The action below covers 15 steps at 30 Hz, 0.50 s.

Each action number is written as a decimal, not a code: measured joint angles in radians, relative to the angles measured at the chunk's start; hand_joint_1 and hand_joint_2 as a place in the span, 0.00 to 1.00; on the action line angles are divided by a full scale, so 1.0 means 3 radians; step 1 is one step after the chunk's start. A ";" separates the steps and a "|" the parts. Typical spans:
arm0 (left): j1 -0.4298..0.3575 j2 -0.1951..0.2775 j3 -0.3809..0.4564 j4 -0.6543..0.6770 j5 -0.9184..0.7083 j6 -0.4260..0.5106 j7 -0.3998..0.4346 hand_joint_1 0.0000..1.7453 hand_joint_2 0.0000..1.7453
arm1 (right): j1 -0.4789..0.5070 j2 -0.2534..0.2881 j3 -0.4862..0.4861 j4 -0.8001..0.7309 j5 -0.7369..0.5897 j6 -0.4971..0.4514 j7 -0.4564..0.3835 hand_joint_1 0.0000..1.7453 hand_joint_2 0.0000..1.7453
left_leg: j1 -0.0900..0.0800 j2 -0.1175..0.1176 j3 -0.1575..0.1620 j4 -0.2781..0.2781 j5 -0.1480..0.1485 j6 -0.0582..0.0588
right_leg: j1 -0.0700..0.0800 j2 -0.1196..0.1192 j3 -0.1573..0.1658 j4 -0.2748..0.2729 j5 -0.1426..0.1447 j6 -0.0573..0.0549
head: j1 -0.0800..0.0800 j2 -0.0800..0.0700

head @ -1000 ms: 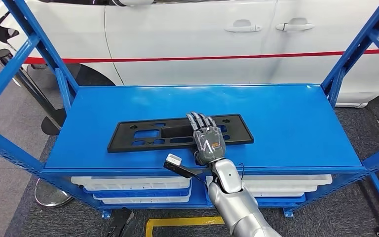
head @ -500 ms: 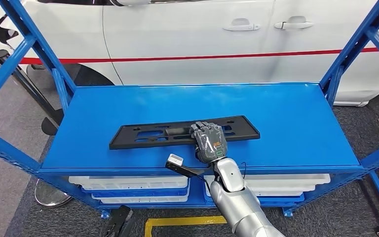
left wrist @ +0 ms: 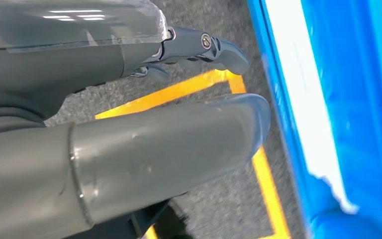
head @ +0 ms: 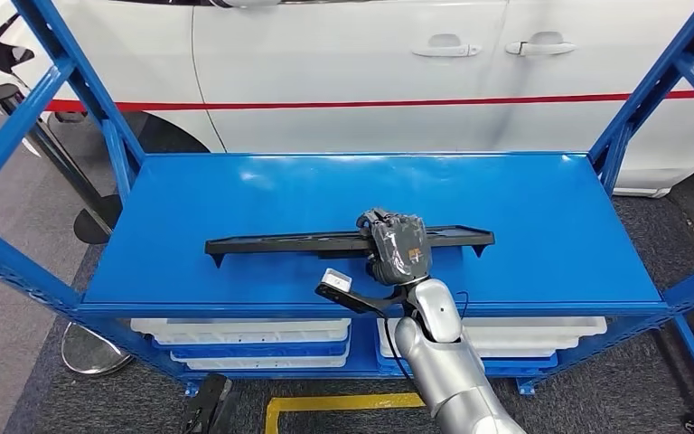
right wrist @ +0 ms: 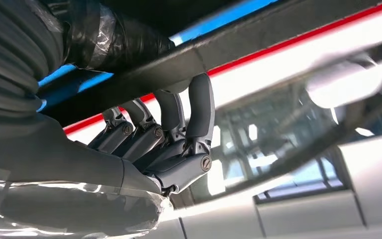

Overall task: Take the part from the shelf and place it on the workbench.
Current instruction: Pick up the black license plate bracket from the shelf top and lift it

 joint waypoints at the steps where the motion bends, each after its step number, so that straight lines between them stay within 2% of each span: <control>1: 0.0000 -0.0002 0.0007 0.0000 0.0010 0.0054 -0.0078 0.00 0.00 | 0.0003 0.0001 -0.0011 -0.0110 -0.0021 0.0000 -0.0087 1.00 1.00 | 0.0006 0.0002 0.0002 -0.0014 0.0013 0.0024 | -0.0002 0.0000 -0.0021 0.0045 -0.0036 0.0016 | 0.0001 0.0000; 2: -0.0001 -0.0003 0.0010 0.0000 0.0009 0.0105 -0.0154 0.00 0.00 | -0.0005 0.0002 -0.0016 -0.0235 -0.0049 -0.0001 -0.0154 1.00 1.00 | 0.0012 0.0005 0.0003 -0.0027 0.0024 0.0045 | -0.0004 0.0001 -0.0076 0.0161 -0.0111 0.0028 | 0.0001 0.0000; 4: -0.0001 -0.0007 0.0010 0.0000 0.0006 0.0167 -0.0253 0.00 0.00 | -0.0054 0.0001 0.0000 -0.0496 -0.0126 -0.0001 -0.0159 1.00 1.00 | 0.0007 0.0010 -0.0004 -0.0028 0.0029 0.0067 | -0.0010 0.0001 -0.0265 0.0563 -0.0321 0.0040 | 0.0001 0.0000; 5: 0.0002 -0.0007 0.0010 0.0000 0.0010 0.0171 -0.0252 0.00 0.00 | -0.0087 -0.0006 0.0027 -0.0595 -0.0159 0.0000 -0.0081 1.00 1.00 | 0.0004 0.0011 -0.0007 -0.0025 0.0028 0.0072 | -0.0010 0.0001 -0.0362 0.0768 -0.0397 0.0044 | 0.0000 0.0000; 6: 0.0009 -0.0008 0.0010 0.0000 0.0016 0.0161 -0.0240 0.00 0.00 | -0.0115 -0.0018 0.0075 -0.0682 -0.0193 0.0000 0.0009 1.00 1.00 | 0.0003 0.0011 -0.0007 -0.0022 0.0026 0.0074 | -0.0011 0.0001 -0.0416 0.0880 -0.0412 0.0045 | 0.0001 0.0000; 7: 0.0019 -0.0008 0.0011 0.0000 0.0021 0.0141 -0.0224 0.00 0.00 | -0.0138 -0.0034 0.0142 -0.0762 -0.0228 0.0001 0.0076 1.00 1.00 | 0.0001 0.0008 -0.0007 -0.0018 0.0024 0.0074 | -0.0011 0.0001 -0.0414 0.0873 -0.0366 0.0042 | 0.0001 0.0000; 8: 0.0029 -0.0008 0.0011 0.0000 0.0025 0.0113 -0.0210 0.00 0.00 | -0.0162 -0.0047 0.0221 -0.0837 -0.0261 0.0002 0.0118 1.00 1.00 | 0.0001 0.0005 -0.0005 -0.0011 0.0019 0.0069 | -0.0011 0.0001 -0.0348 0.0735 -0.0267 0.0033 | 0.0001 0.0000; 9: 0.0036 -0.0010 0.0011 0.0000 0.0030 0.0079 -0.0197 0.00 0.00 | -0.0190 -0.0055 0.0310 -0.0909 -0.0290 0.0002 0.0140 1.00 1.00 | 0.0000 0.0003 -0.0004 -0.0002 0.0012 0.0062 | -0.0010 0.0001 -0.0240 0.0510 -0.0149 0.0020 | 0.0002 0.0000; 11: 0.0041 -0.0017 0.0011 0.0000 0.0037 0.0028 -0.0180 0.00 0.00 | -0.0255 -0.0057 0.0468 -0.1019 -0.0313 0.0003 0.0168 1.00 1.00 | -0.0013 0.0002 -0.0013 0.0018 -0.0005 0.0038 | 0.0001 0.0002 -0.0056 0.0125 -0.0019 -0.0006 | 0.0001 0.0000; 12: 0.0042 -0.0021 0.0011 0.0000 0.0040 0.0014 -0.0176 0.00 0.00 | -0.0277 -0.0057 0.0528 -0.1059 -0.0312 0.0003 0.0181 1.00 1.00 | -0.0016 0.0001 -0.0019 0.0024 -0.0010 0.0024 | 0.0007 0.0003 -0.0015 0.0035 -0.0007 -0.0016 | 0.0000 0.0000; 15: 0.0054 -0.0025 0.0011 0.0000 0.0047 -0.0015 -0.0169 0.00 0.00 | -0.0292 -0.0061 0.0633 -0.1141 -0.0346 0.0005 0.0194 1.00 1.00 | -0.0009 -0.0001 -0.0022 0.0022 -0.0020 -0.0027 | 0.0014 0.0001 -0.0003 -0.0004 -0.0010 -0.0058 | 0.0001 0.0000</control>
